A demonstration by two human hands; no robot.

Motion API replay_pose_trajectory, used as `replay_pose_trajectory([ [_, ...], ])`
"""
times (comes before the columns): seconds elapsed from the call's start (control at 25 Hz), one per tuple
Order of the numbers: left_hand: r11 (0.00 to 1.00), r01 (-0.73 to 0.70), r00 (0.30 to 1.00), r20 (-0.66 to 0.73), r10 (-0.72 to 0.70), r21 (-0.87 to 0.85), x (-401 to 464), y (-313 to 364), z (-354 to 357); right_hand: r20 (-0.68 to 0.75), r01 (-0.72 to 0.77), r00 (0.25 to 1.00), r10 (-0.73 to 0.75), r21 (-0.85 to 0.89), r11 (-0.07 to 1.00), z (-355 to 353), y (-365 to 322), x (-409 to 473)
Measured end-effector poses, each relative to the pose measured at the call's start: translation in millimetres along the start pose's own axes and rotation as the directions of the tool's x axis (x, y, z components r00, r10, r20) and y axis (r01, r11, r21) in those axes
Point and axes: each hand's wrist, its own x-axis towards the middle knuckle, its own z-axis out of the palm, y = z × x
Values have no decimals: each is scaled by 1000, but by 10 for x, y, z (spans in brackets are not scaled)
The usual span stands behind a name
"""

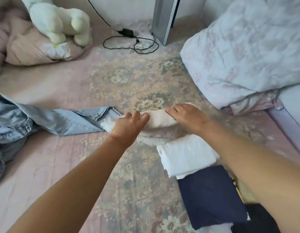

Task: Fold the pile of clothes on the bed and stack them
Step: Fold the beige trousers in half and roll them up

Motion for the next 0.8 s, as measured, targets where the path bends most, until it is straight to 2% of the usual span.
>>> replay_pose_trajectory([
  [0.16, 999, -6, 994, -110, 11, 47, 928, 96, 474, -155, -62, 987, 46, -102, 993, 449, 829, 351],
  [0.24, 997, 4, 997, -81, 2, 75, 1115, 256, 921, -184, -127, 978, 100, -144, 981, 856, 980, 341],
  [0.28, 999, 11, 999, -38, -9, 40, 1115, 362, 1141, -133, -117, 986, 100, -127, 985, 1097, 954, 278],
  [0.32, 999, 30, 997, 68, -28, -30, 1061, 513, 1456, -1, -96, 995, 96, -61, 994, 1372, 899, 188],
  [0.36, 990, 64, 971, 239, -33, -123, 954, 691, 1750, 176, -124, 978, 114, 43, 991, 1626, 819, 89],
  [0.4, 976, 96, 905, 426, -3, -198, 805, 864, 1960, 422, -225, 894, 151, 133, 965, 1810, 723, -21],
  [0.44, 958, 136, 858, 513, 13, -252, 668, 990, 2088, 647, -409, 742, 177, 226, 884, 1895, 636, -114],
  [0.48, 935, 190, 851, 524, -6, -298, 585, 1071, 2160, 749, -544, 635, 187, 262, 797, 1959, 587, -163],
  [0.52, 913, 243, 847, 531, -35, -327, 561, 1119, 2181, 751, -598, 625, 213, 285, 749, 1984, 558, -156],
  [0.56, 898, 299, 823, 564, -71, -324, 599, 1122, 2136, 706, -606, 657, 264, 286, 742, 1981, 538, -113],
  [0.68, 906, 389, 821, 511, -257, -169, 890, 1006, 2101, 540, -578, 752, 379, 264, 772, 2028, 514, 140],
  [0.8, 887, 447, 764, 564, -313, -114, 876, 1019, 2444, 537, -573, 753, 381, 249, 781, 2312, 360, 297],
])
